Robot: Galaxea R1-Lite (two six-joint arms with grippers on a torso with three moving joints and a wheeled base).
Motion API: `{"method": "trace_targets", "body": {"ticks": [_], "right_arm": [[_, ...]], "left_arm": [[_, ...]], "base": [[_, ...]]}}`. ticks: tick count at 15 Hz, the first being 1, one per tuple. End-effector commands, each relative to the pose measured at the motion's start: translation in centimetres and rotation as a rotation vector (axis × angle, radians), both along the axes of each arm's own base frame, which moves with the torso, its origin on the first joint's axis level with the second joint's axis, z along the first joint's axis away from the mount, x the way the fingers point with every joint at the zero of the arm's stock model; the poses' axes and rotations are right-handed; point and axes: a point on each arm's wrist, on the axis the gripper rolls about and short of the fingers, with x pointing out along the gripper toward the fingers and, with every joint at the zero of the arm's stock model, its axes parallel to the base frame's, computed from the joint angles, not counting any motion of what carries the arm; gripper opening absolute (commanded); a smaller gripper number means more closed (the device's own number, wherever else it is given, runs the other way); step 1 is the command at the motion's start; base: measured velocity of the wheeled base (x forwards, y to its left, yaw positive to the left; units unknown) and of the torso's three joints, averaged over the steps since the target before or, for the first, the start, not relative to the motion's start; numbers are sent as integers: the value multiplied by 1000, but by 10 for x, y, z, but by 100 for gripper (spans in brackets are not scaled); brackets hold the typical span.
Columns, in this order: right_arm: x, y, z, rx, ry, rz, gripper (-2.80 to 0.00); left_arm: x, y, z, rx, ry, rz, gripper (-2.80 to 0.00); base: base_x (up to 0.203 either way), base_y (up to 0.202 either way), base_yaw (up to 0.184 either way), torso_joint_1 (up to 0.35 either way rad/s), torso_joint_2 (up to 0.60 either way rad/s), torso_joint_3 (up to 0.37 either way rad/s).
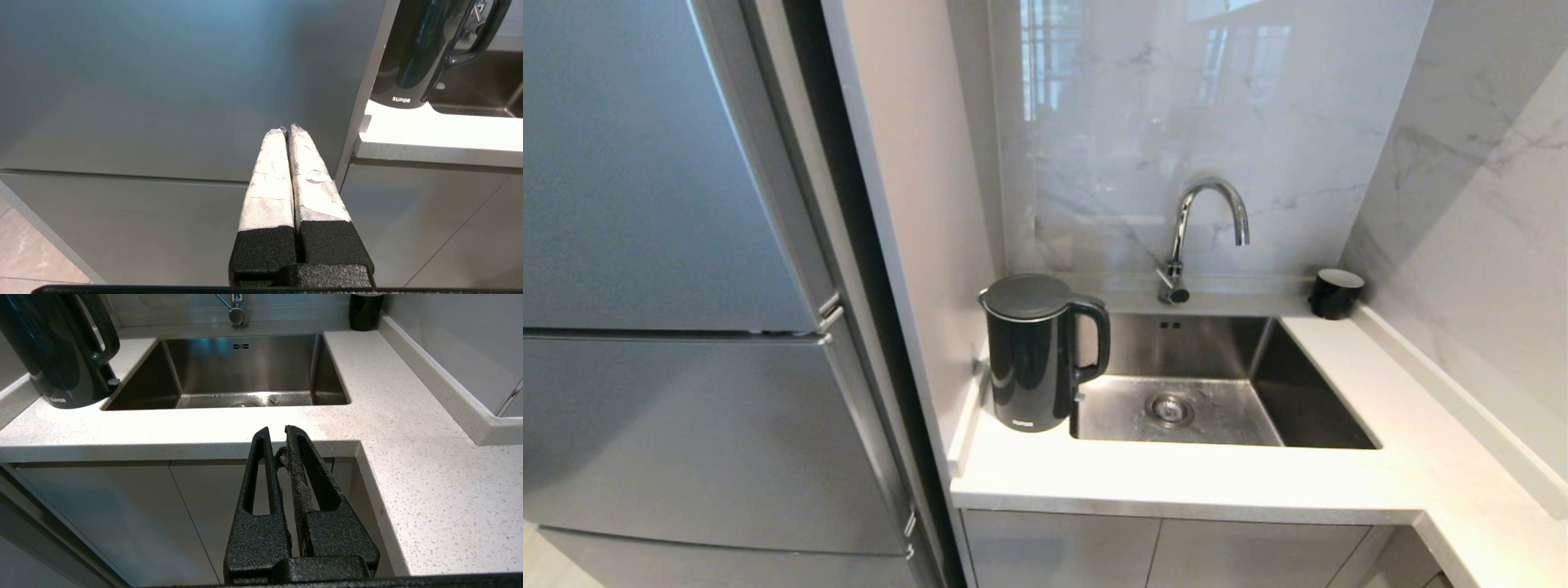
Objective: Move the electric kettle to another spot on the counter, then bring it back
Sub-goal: Grab the kettle
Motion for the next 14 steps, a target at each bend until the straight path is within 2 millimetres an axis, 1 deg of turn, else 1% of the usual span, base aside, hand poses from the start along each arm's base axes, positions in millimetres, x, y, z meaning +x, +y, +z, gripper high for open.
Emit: {"method": "trace_targets", "body": {"ticks": [1, 8, 14], "right_arm": [[0, 0, 0, 0, 0, 0, -280], [0, 0, 0, 0, 0, 0, -280], [0, 0, 0, 0, 0, 0, -280]], "left_arm": [[0, 0, 0, -1, -1, 0, -280], [0, 0, 0, -1, -2, 0, -280], [0, 0, 0, -1, -2, 0, -280]], "base": [[0, 0, 0, 138, -330, -190], [0, 0, 0, 143, -326, -183], [0, 0, 0, 102, -212, -118]]}}
